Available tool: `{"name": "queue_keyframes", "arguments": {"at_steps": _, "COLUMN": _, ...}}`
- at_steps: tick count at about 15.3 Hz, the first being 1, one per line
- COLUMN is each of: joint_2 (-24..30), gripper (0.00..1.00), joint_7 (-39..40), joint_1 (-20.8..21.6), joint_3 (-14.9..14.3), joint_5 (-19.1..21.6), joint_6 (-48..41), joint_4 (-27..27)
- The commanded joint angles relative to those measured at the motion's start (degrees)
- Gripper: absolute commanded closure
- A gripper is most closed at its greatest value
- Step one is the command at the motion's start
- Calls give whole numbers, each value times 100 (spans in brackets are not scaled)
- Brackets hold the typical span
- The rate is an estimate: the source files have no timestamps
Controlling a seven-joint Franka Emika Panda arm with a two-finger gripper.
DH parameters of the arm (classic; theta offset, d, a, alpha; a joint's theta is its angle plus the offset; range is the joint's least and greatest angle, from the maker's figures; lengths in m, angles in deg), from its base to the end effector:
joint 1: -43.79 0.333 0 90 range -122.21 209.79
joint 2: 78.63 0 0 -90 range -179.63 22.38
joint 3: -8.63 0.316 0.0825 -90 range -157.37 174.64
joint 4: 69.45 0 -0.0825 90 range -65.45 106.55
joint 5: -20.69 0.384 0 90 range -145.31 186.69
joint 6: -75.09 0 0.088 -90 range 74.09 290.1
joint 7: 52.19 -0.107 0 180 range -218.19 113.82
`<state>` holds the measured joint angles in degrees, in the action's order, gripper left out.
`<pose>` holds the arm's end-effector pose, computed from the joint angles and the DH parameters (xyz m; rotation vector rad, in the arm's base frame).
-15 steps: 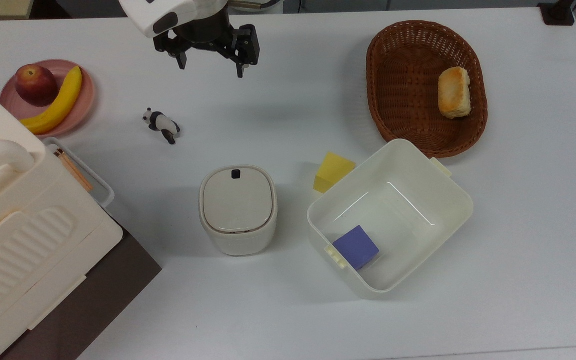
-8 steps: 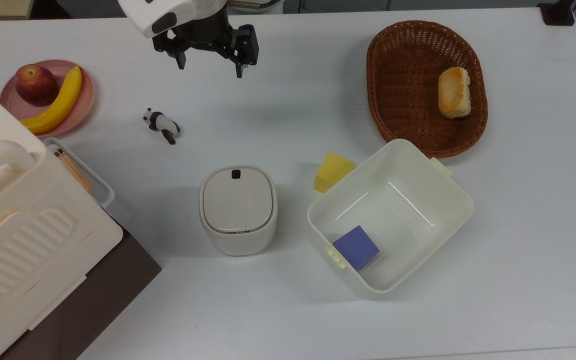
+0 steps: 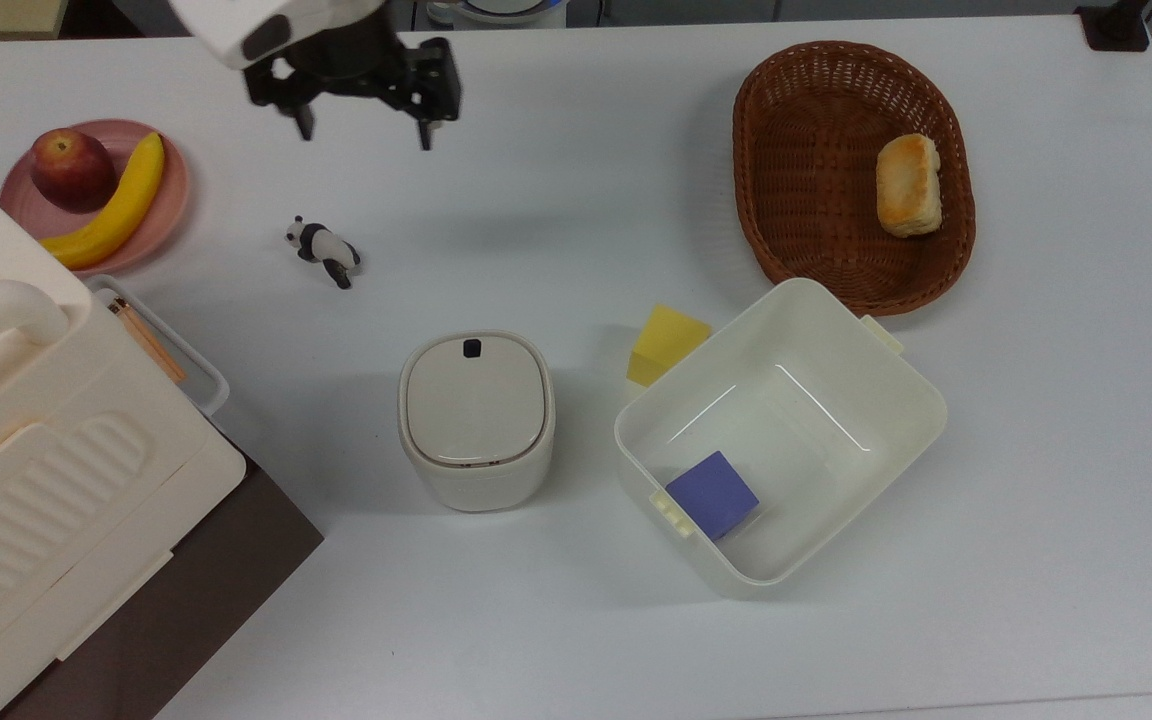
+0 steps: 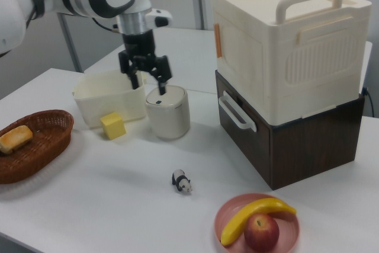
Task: Slide the drawer open
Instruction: 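Move the open gripper toward the white handle of the wooden drawer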
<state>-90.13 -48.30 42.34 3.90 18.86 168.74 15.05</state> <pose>0.6143 -0.0650 0.5581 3.0958 -0.0557 -0.0688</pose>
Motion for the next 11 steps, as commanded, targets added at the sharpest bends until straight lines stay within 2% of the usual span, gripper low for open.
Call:
{"name": "queue_keyframes", "arguments": {"at_steps": 1, "joint_2": 43, "gripper": 0, "joint_7": 1225, "joint_1": -372, "joint_3": -19, "joint_5": -98, "joint_6": 785, "joint_4": 76}}
{"name": "queue_keyframes", "arguments": {"at_steps": 4, "joint_2": -45, "gripper": 0, "joint_7": 2359, "joint_1": -663, "joint_3": -19, "joint_5": -98, "joint_6": 1278, "joint_4": 128}}
{"name": "queue_keyframes", "arguments": {"at_steps": 7, "joint_2": -264, "gripper": 3, "joint_7": 3247, "joint_1": -769, "joint_3": -19, "joint_5": -211, "joint_6": 1612, "joint_4": 137}}
{"name": "queue_keyframes", "arguments": {"at_steps": 9, "joint_2": -422, "gripper": 6, "joint_7": 3583, "joint_1": -761, "joint_3": -19, "joint_5": -492, "joint_6": 1928, "joint_4": 198}}
{"name": "queue_keyframes", "arguments": {"at_steps": 11, "joint_2": -502, "gripper": 8, "joint_7": 3593, "joint_1": -743, "joint_3": -11, "joint_5": -730, "joint_6": 2411, "joint_4": 347}}
